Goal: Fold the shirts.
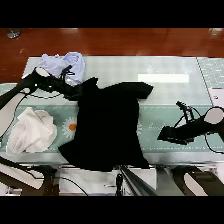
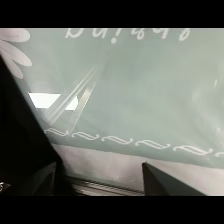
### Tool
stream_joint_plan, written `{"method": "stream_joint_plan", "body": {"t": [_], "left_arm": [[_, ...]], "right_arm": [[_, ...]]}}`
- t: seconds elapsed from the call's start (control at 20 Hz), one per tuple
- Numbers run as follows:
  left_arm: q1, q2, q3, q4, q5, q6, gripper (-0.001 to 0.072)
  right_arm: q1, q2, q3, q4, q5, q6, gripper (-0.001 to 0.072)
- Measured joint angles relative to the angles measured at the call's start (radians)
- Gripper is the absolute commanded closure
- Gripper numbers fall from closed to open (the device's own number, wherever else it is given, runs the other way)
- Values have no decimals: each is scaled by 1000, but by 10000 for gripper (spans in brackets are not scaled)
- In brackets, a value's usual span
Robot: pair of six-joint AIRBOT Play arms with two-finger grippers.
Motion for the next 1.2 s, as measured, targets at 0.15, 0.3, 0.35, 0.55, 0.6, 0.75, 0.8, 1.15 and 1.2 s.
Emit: {"method": "stream_joint_plan", "body": {"t": [0.15,0.3,0.35,0.55,0.6,0.75,0.8,1.15,1.2], "left_arm": [[-9,-10,37,-6,-18,-1,680],[-11,-12,61,-8,-43,-1,679],[-11,-13,65,-7,-49,-1,679],[-12,-13,74,-8,-62,0,679],[-12,-13,75,-8,-66,0,679],[-12,-13,76,-8,-73,0,679],[-12,-13,76,-8,-74,0,679],[-12,-13,77,-8,-79,0,679],[-12,-13,76,-8,-79,0,679]], "right_arm": [[2,0,-2,9,8,14,91],[35,-13,-2,20,4,31,91],[61,-31,-2,26,2,36,91],[190,-137,-2,65,-11,39,91],[224,-164,-2,76,-13,36,91],[321,-231,-2,101,-24,25,91],[348,-249,-2,114,-27,20,91],[482,-350,-2,189,-54,-14,92],[490,-361,-2,196,-60,-19,93]]}}
